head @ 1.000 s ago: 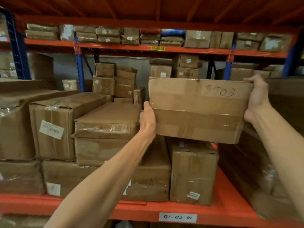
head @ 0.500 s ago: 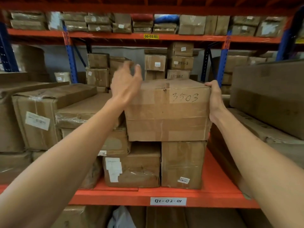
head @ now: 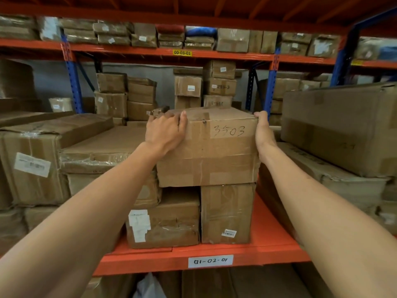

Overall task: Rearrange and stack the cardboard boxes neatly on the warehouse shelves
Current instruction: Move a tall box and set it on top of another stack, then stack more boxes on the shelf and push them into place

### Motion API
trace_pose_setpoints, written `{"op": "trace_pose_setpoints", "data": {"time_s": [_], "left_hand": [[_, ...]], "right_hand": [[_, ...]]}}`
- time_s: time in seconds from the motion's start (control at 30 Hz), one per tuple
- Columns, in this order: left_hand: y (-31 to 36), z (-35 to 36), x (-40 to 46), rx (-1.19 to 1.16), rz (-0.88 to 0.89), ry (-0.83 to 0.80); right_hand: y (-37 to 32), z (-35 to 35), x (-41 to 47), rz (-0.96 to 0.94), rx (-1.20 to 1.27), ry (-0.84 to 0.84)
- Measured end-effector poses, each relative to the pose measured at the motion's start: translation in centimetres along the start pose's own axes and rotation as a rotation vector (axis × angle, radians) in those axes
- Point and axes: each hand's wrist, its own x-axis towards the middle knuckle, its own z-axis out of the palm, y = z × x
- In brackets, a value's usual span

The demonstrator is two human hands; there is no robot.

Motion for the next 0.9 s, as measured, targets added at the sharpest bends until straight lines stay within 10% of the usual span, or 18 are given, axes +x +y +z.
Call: {"op": "trace_pose_setpoints", "data": {"time_s": [0.5, 0.9], "left_hand": [[10.4, 3.5, -0.8, -0.034, 0.274, 0.005], [31.6, 10.4, 0.9, -0.198, 0.317, -0.146]], "right_hand": [[0.5, -7.7, -2.2, 0.137, -0.09, -0.162], [-3.0, -29.5, 1.4, -0.226, -0.263, 0.191]]}}
